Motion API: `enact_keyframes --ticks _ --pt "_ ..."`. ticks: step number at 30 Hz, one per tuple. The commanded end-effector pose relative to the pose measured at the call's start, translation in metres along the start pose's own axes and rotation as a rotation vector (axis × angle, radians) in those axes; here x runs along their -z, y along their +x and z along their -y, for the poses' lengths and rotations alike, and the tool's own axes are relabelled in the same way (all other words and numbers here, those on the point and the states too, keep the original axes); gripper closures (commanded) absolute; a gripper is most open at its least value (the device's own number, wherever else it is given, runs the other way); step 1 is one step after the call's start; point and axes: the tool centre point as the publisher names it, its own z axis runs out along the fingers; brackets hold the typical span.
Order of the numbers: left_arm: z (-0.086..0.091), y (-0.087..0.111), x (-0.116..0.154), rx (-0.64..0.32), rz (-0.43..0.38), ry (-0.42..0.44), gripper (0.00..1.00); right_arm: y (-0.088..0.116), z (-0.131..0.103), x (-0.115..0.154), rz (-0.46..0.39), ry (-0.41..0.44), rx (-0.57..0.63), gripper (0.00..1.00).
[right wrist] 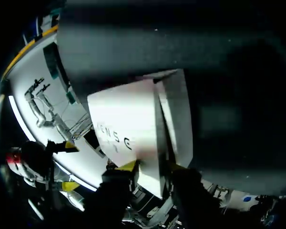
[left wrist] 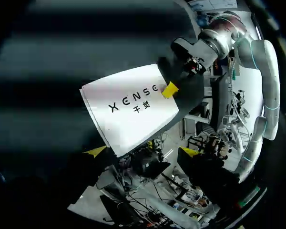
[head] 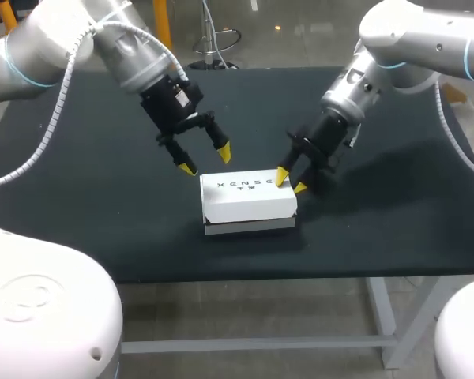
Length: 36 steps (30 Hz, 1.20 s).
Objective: Assemble the packaging by folding the flat box into shape, placing the metal phone stand inside, and closing the box properly
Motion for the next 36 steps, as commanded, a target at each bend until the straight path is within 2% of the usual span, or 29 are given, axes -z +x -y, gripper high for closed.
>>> enact_keyframes --ticks 1,6,10,27,28,30,36 --pt "-0.006 0.01 0.004 -0.233 0.29 0.038 0.0 0.0 -0.002 0.0 0.0 0.005 0.001 0.61" --pt "-0.009 0.014 0.004 -0.402 0.391 0.029 0.0 0.0 -0.002 0.0 0.0 0.005 0.001 0.6" --pt "-0.012 0.016 0.003 -0.609 0.475 -0.056 0.0 0.0 -0.002 0.0 0.0 0.005 0.001 0.6" --pt "-0.012 0.016 0.003 -0.609 0.475 -0.056 0.0 0.0 -0.002 0.0 0.0 0.005 0.001 0.62" --pt "-0.011 0.012 0.0 -0.656 0.495 -0.055 0.0 0.0 -0.002 0.0 0.0 0.005 0.001 0.62" --pt "-0.01 0.004 -0.005 -0.711 0.486 -0.029 0.0 0.0 -0.002 0.0 0.0 0.005 0.001 0.62" --pt "-0.01 -0.008 -0.02 -0.967 0.583 0.042 0.0 0.0 -0.002 0.0 0.0 0.005 0.001 0.62"
